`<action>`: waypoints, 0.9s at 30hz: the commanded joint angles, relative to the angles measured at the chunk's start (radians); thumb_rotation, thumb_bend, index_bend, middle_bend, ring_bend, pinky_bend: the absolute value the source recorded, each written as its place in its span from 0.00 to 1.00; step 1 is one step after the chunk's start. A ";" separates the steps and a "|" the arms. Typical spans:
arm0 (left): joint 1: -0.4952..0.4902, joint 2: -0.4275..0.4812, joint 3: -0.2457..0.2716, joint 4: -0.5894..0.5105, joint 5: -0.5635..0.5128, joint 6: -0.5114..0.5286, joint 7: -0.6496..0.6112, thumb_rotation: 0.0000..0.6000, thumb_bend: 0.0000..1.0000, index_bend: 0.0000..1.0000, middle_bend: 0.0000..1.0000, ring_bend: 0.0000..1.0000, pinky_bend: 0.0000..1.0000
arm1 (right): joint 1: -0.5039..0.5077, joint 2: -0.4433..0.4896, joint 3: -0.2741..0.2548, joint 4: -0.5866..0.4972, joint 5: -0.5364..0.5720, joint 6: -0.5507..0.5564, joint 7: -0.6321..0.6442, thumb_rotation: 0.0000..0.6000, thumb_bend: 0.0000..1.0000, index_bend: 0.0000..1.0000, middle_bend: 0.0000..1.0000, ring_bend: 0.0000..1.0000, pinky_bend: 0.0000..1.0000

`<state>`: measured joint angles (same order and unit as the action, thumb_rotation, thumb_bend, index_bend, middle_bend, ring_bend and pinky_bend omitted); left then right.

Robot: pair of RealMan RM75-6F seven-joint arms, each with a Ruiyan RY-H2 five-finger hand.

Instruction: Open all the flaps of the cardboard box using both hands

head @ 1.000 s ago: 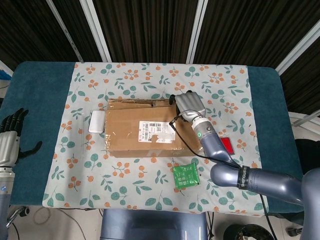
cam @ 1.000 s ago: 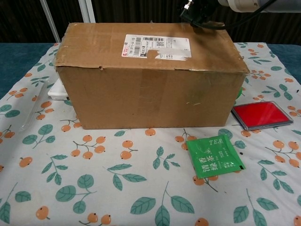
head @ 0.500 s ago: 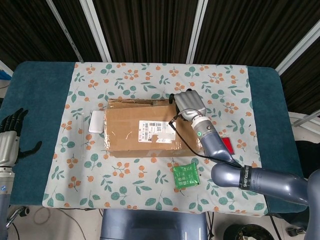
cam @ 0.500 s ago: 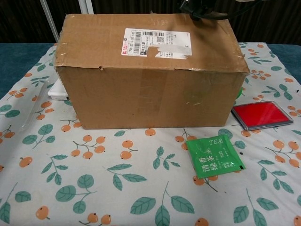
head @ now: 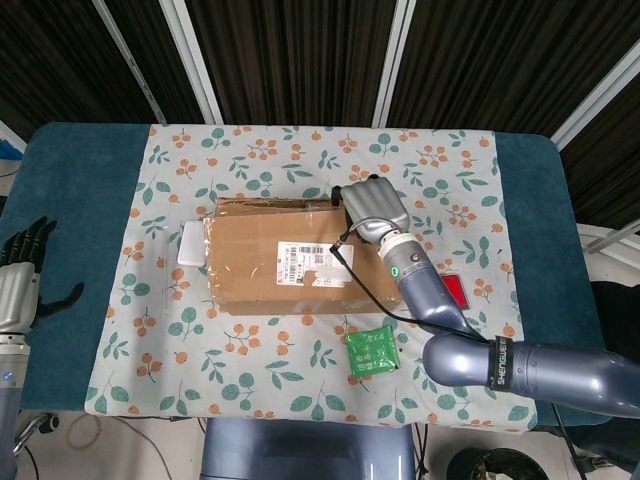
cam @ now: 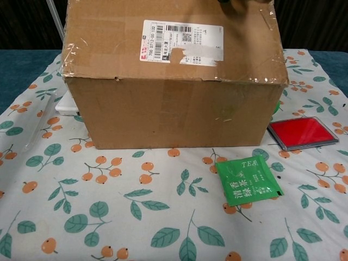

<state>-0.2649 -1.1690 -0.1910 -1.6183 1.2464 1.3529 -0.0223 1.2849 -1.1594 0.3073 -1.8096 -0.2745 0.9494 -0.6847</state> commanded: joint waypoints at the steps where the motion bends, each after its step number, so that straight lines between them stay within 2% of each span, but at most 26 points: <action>1: 0.001 -0.001 0.000 -0.001 0.000 -0.001 -0.003 1.00 0.24 0.00 0.00 0.00 0.00 | 0.033 0.053 0.011 -0.068 0.070 0.020 -0.040 1.00 1.00 0.40 0.61 0.58 0.28; 14: 0.002 -0.007 0.001 0.001 0.010 0.004 0.002 1.00 0.24 0.00 0.00 0.00 0.00 | 0.086 0.134 0.053 -0.212 0.167 0.100 -0.075 1.00 1.00 0.40 0.60 0.58 0.28; 27: 0.003 -0.011 0.005 -0.001 0.018 0.003 0.007 1.00 0.24 0.00 0.00 0.00 0.00 | 0.134 0.262 0.093 -0.383 0.366 0.137 -0.115 1.00 1.00 0.40 0.60 0.58 0.29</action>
<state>-0.2621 -1.1800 -0.1862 -1.6191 1.2640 1.3561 -0.0153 1.4097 -0.9215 0.3924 -2.1678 0.0664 1.0844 -0.7908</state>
